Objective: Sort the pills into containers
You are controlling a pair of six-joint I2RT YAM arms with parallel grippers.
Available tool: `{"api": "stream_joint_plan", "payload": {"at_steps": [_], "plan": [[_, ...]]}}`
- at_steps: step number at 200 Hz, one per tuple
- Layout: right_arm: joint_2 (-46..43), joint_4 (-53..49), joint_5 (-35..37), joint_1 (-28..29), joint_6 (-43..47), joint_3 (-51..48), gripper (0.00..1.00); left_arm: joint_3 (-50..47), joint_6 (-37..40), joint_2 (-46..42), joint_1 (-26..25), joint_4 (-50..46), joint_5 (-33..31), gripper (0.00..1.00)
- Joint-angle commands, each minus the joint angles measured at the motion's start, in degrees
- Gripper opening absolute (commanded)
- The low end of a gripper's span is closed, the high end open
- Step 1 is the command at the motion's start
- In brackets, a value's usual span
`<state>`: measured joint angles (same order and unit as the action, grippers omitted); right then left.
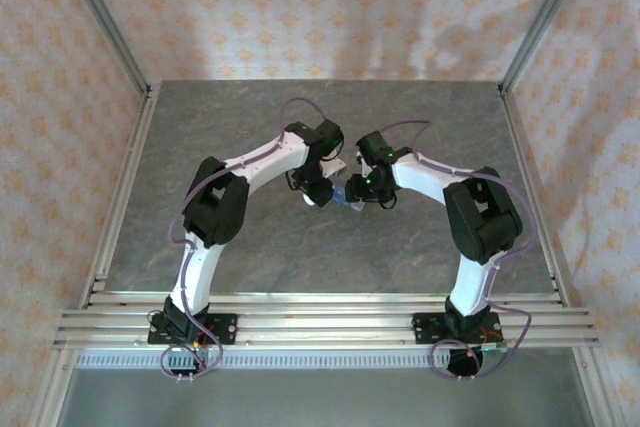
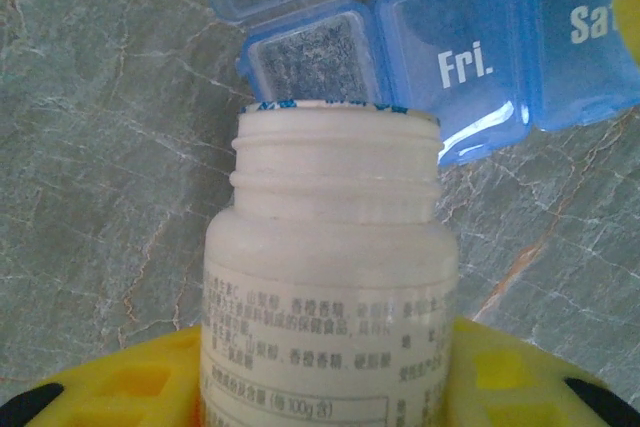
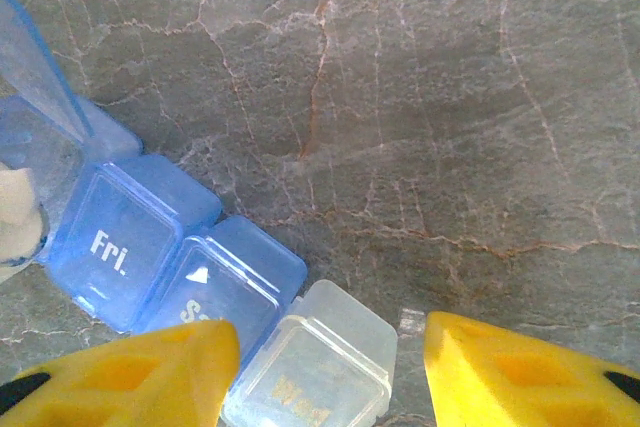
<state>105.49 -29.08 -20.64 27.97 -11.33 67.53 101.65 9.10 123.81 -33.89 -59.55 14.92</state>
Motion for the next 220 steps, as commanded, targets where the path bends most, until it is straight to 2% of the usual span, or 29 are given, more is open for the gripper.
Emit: {"api": "stream_joint_plan", "payload": {"at_steps": [1, 220], "plan": [[3.50, -1.86, 3.15, 0.38, -0.19, -1.43, 0.54, 2.01, 0.21, 1.91, -0.30, -3.85, -2.69, 0.00], [3.93, -1.94, 3.07, 0.36, -0.31, -1.30, 0.54, 13.74, 0.83, 8.39, -1.05, -13.88, -4.53, 0.00]]}}
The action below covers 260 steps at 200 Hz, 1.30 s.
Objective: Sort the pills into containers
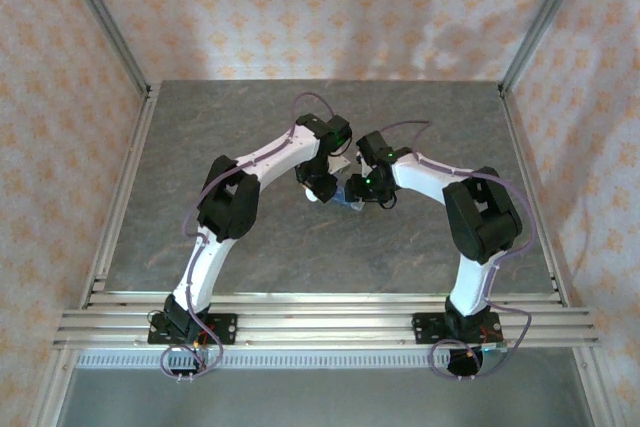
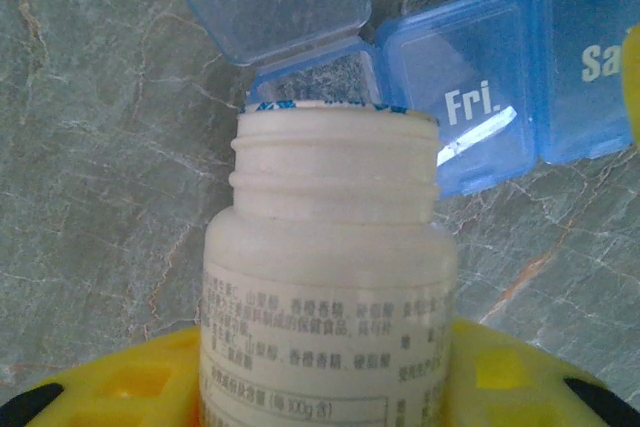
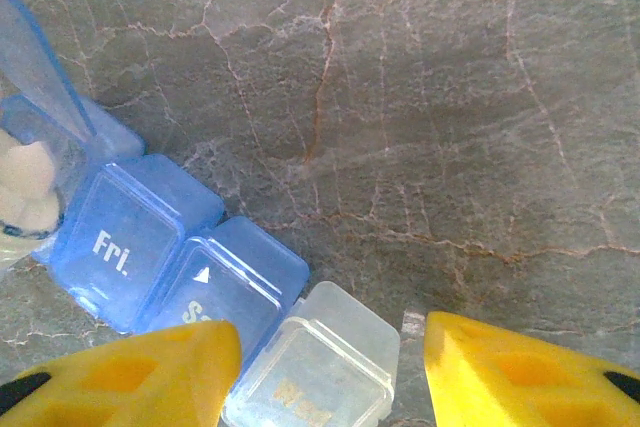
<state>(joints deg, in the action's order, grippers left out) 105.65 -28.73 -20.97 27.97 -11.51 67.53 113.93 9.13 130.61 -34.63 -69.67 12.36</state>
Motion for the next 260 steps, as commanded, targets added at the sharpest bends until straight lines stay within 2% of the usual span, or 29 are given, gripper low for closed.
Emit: {"api": "stream_joint_plan", "payload": {"at_steps": [1, 125, 260], "plan": [[3.82, -2.29, 3.39, 0.35, -0.16, -1.28, 0.54, 1.51, 0.81, 1.59, -0.29, -3.78, -2.03, 0.00], [4.02, -2.21, 3.32, 0.33, -0.14, -1.26, 0.54, 2.72, 0.98, 3.68, -0.35, -5.91, -3.09, 0.00], [4.29, -1.85, 2.82, 0.33, -0.43, -1.67, 0.54, 8.14, 1.16, 7.09, -0.35, -9.51, -4.46, 0.00]]}}
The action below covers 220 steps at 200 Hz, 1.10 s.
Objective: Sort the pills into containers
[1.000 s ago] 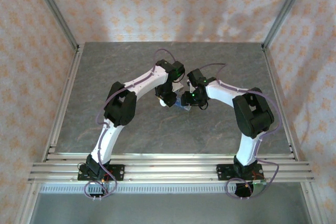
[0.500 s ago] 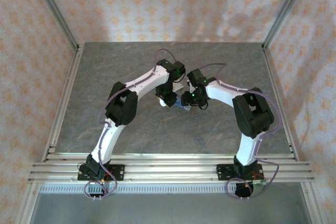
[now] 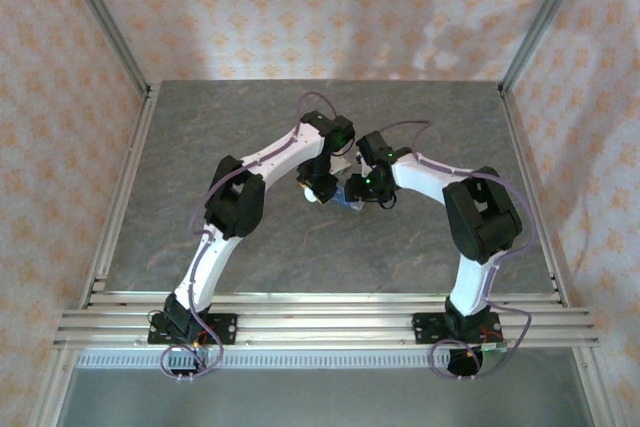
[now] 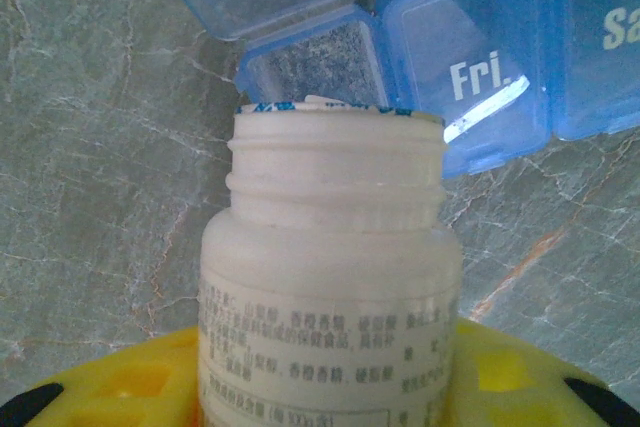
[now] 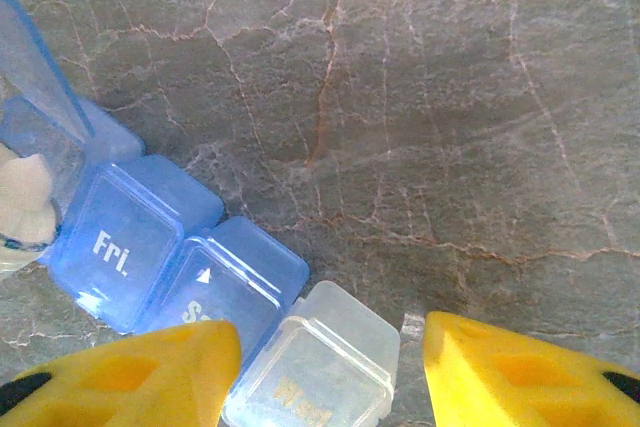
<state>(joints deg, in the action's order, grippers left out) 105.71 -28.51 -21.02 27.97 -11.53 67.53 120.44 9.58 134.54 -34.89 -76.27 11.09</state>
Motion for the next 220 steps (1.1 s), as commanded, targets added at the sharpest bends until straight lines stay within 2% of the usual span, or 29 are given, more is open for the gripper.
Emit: {"api": "stream_joint_plan", "payload": {"at_steps": [1, 91, 220], "plan": [[4.23, -2.07, 2.84, 0.33, -0.42, -1.64, 0.54, 1.72, 0.70, 3.22, -0.09, -3.00, -3.19, 0.00], [4.28, -2.16, 2.82, 0.34, -0.40, -1.44, 0.54, 6.79, 0.87, 4.41, -0.09, -6.14, -3.73, 0.00], [4.59, -2.40, 2.91, 0.34, -0.37, -1.35, 0.54, 7.18, 1.23, 3.91, -0.57, -7.30, -3.59, 0.00]]}}
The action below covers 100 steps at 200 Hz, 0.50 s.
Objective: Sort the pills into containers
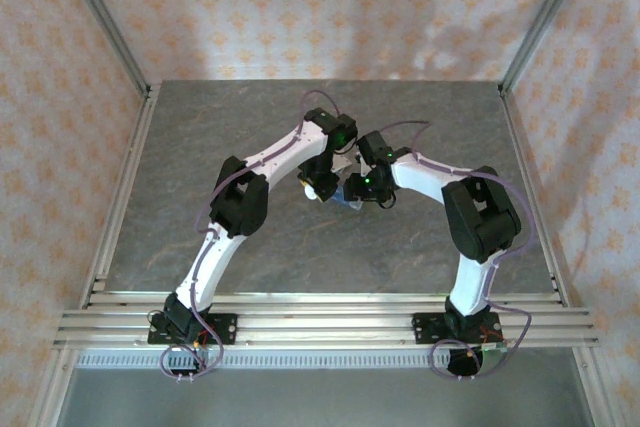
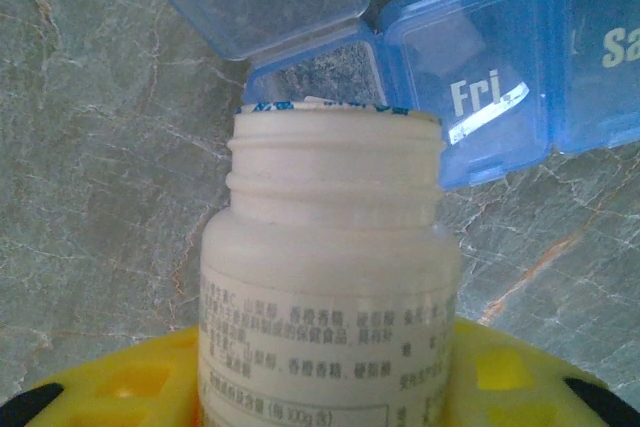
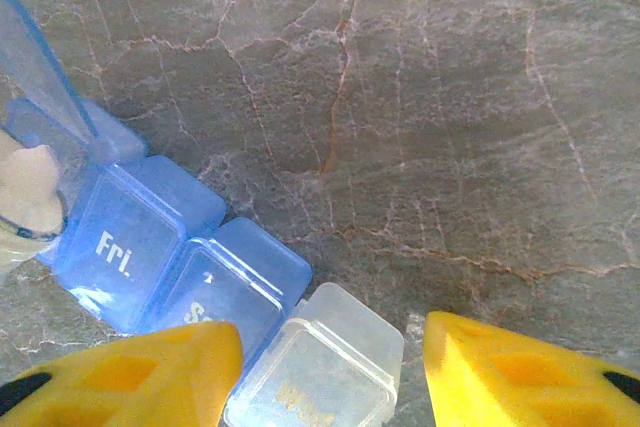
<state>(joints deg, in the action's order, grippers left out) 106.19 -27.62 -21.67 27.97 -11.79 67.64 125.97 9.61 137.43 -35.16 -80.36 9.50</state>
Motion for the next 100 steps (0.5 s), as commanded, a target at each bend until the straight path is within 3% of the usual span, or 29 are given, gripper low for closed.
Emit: {"api": "stream_joint_plan", "payload": {"at_steps": [1, 100], "plan": [[4.15, -3.31, 3.57, 0.34, -0.18, -1.45, 0.54, 1.60, 1.20, 1.02, -0.33, -3.22, -1.96, 0.00], [0.85, -1.54, 1.81, 0.95, -2.64, -4.57, 0.54, 1.34, 1.33, 1.18, -0.44, -3.65, -1.58, 0.00]]}}
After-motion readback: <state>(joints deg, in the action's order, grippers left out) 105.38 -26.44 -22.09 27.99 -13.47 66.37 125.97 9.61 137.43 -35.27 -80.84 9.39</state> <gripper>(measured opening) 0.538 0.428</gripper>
